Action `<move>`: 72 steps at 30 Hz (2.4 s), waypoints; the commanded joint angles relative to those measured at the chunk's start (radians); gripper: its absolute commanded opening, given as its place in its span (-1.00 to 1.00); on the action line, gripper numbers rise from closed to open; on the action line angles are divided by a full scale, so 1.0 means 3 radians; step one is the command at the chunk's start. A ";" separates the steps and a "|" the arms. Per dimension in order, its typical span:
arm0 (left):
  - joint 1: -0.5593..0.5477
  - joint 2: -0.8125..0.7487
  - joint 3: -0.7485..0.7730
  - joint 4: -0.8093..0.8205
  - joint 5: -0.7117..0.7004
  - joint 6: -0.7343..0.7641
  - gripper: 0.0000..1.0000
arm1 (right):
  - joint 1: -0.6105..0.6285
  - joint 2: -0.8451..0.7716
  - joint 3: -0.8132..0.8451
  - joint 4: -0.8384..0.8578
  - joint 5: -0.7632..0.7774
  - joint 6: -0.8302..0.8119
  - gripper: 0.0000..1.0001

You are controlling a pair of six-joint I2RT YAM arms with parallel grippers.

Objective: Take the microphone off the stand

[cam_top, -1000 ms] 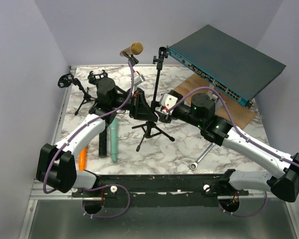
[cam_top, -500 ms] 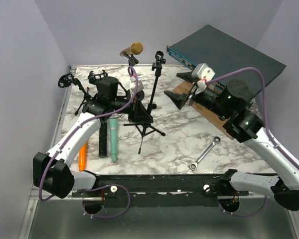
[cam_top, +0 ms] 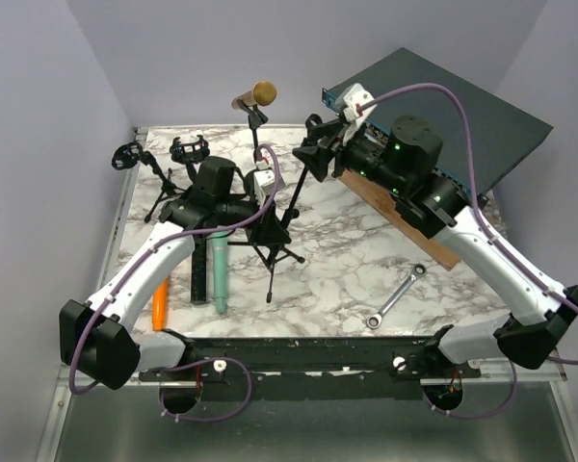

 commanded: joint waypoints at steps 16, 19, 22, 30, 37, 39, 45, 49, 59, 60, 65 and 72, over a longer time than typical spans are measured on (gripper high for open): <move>-0.0025 -0.0046 0.0195 0.0417 -0.0472 -0.0155 -1.00 | -0.0004 0.0174 -0.0651 -0.0031 -0.0843 0.0190 -0.23; 0.0006 0.0003 0.0213 0.0493 -0.0597 -0.0217 -1.00 | -0.0006 0.0101 -0.0674 -0.0054 -0.0914 0.0203 -0.08; 0.0027 0.0037 0.0225 0.0523 -0.0623 -0.0204 -1.00 | -0.0004 -0.0058 -0.0746 0.0028 -0.0696 0.0192 0.41; 0.0066 0.0043 0.0214 0.0552 -0.0595 -0.0229 -1.00 | -0.0059 -0.0361 -0.0870 0.0072 -0.0610 0.0208 0.47; 0.0089 -0.0002 0.0198 0.0589 -0.0045 -0.0259 -1.00 | -0.0155 -0.0433 -0.1206 0.0265 -0.0888 0.0290 0.29; 0.0089 -0.0025 0.0185 0.0585 0.0099 -0.0260 -1.00 | -0.0166 -0.0416 -0.1292 0.0317 -0.0979 0.0291 0.29; 0.0089 -0.0069 0.0131 0.0574 0.0647 -0.0251 -1.00 | -0.0167 -0.0308 -0.1410 0.0415 -0.1239 0.0215 0.42; 0.0084 -0.0049 0.0134 0.0426 0.0877 -0.0145 -1.00 | -0.0169 -0.0272 -0.1396 0.0463 -0.1370 0.0183 0.47; -0.0007 -0.0003 0.0152 0.0214 0.1115 0.0060 -1.00 | -0.0171 -0.0145 -0.1344 0.0573 -0.1695 0.0225 0.35; -0.0020 0.0002 0.0171 0.0166 0.1109 0.0101 -1.00 | -0.0171 -0.0138 -0.1349 0.0588 -0.1743 0.0227 0.30; -0.0064 0.0048 0.0199 0.0065 0.1089 0.0181 -1.00 | -0.0169 -0.0100 -0.1334 0.0621 -0.1902 0.0258 0.01; -0.0118 0.0130 0.0276 -0.0063 0.1042 0.0277 -1.00 | -0.0171 -0.0087 -0.1400 0.0715 -0.2090 0.0300 -0.08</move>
